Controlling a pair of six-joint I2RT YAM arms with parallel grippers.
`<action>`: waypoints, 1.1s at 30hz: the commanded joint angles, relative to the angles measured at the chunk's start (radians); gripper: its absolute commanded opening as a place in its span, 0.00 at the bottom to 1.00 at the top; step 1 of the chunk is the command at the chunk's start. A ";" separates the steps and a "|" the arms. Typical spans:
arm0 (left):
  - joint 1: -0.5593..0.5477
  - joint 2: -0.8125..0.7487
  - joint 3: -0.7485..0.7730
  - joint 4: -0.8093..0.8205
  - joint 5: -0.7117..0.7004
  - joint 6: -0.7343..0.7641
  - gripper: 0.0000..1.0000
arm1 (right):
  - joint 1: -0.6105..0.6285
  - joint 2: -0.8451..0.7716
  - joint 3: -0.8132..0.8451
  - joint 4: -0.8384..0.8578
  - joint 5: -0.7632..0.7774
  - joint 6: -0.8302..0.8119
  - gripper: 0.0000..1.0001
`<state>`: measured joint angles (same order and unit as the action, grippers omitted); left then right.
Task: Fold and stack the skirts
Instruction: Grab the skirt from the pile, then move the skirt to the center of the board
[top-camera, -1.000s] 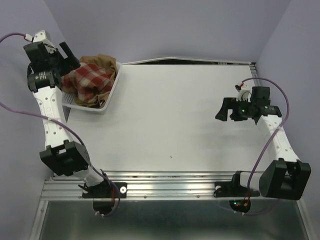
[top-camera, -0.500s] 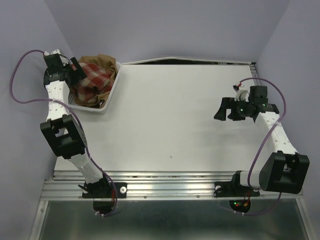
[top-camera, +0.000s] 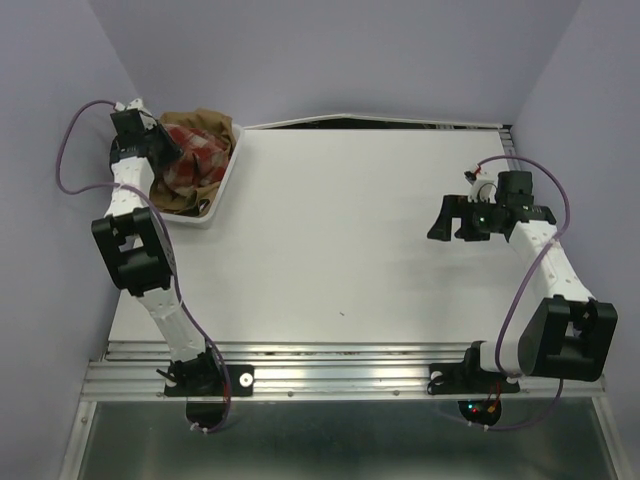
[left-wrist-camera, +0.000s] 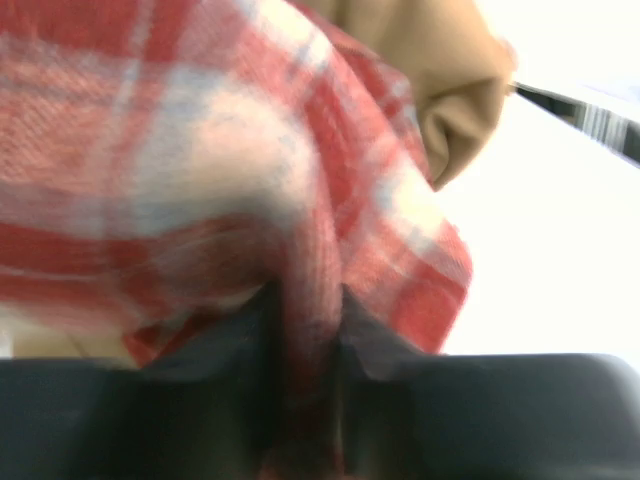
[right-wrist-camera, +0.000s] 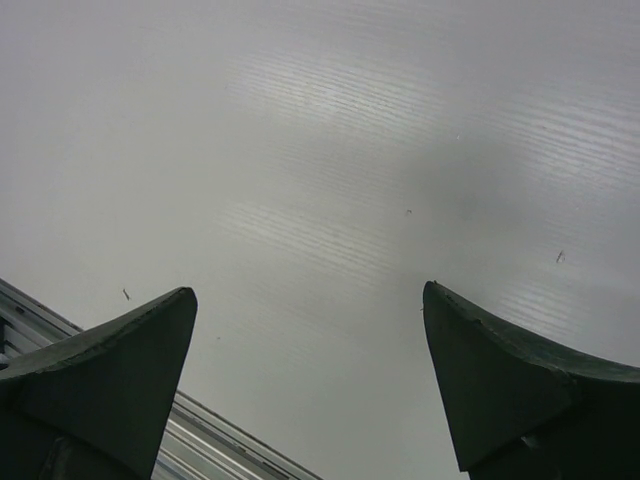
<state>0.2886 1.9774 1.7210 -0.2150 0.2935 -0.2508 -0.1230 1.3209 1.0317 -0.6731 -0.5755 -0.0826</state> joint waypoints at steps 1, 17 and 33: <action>0.001 -0.123 0.042 0.140 0.223 -0.010 0.00 | -0.001 -0.005 0.060 0.030 0.002 -0.006 1.00; -0.454 -0.376 0.347 0.105 0.452 0.289 0.00 | -0.001 -0.014 0.179 0.029 0.023 0.052 1.00; -0.836 -0.387 -0.624 0.022 -0.090 0.947 0.21 | -0.050 -0.011 0.185 -0.104 0.072 -0.229 1.00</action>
<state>-0.5892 1.6424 1.1343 -0.2234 0.3588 0.6128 -0.1654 1.3224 1.2160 -0.7166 -0.4858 -0.1886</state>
